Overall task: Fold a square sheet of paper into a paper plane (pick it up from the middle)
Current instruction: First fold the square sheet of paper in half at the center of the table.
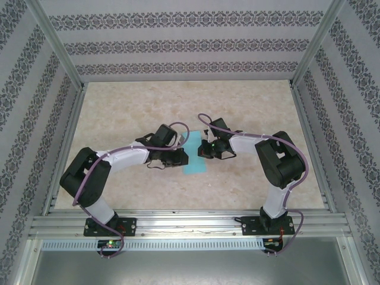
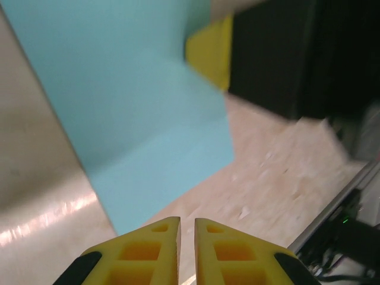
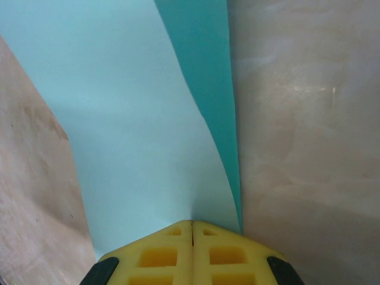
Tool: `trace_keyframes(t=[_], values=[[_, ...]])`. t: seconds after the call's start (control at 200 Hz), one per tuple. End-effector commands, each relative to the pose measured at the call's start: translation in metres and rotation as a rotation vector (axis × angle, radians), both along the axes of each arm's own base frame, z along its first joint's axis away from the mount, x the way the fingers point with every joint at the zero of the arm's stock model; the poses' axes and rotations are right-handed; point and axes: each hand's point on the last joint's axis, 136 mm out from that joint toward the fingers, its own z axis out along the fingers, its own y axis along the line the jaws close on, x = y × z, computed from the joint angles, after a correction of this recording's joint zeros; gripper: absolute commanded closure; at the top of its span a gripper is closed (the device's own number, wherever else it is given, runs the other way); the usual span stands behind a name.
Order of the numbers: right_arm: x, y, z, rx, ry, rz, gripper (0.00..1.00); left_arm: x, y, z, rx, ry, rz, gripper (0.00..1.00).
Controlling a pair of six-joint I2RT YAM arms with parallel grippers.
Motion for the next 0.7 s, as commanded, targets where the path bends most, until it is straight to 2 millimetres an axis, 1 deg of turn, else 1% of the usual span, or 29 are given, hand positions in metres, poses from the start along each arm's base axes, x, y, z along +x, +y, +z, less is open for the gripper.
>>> trace_keyframes(t=[0.0,0.045,0.055,0.125,0.195,0.24,0.365,0.42,0.47,0.57,0.639,0.694], values=[[-0.019,-0.023,-0.024,-0.125,0.08,-0.022,1.0,0.042,0.002,0.007,-0.077,-0.017,0.085,0.84],[-0.019,-0.022,-0.023,-0.121,0.077,-0.027,1.0,0.056,0.005,0.004,-0.064,-0.029,0.098,0.85],[-0.019,-0.022,-0.023,-0.12,0.076,-0.026,1.0,0.06,0.004,0.007,-0.064,-0.04,0.099,0.85],[-0.018,-0.021,-0.021,-0.116,0.074,-0.021,1.0,0.075,0.004,0.003,-0.064,-0.042,0.102,0.85],[-0.019,-0.022,-0.021,-0.122,0.075,-0.016,1.0,0.083,0.0,0.002,-0.074,-0.044,0.09,0.85],[-0.02,-0.022,-0.021,-0.124,0.075,-0.017,1.0,0.089,0.001,-0.002,-0.062,-0.054,0.092,0.85],[-0.018,-0.021,-0.018,-0.119,0.069,-0.018,1.0,0.101,0.006,-0.018,-0.042,-0.048,0.112,0.85],[-0.018,-0.021,-0.019,-0.121,0.07,-0.018,1.0,0.103,0.007,-0.026,-0.049,-0.04,0.12,0.85],[-0.018,-0.021,-0.02,-0.12,0.074,-0.018,1.0,0.101,0.011,-0.037,-0.026,-0.016,0.125,0.85],[-0.019,-0.021,-0.021,-0.12,0.077,-0.018,1.0,0.091,0.018,-0.058,0.003,0.014,0.129,0.85],[-0.02,-0.021,-0.022,-0.123,0.076,-0.021,1.0,0.084,0.026,-0.077,0.049,0.043,0.135,0.85],[-0.019,-0.021,-0.022,-0.123,0.077,-0.021,1.0,0.08,0.031,-0.087,0.073,0.059,0.141,0.85]])
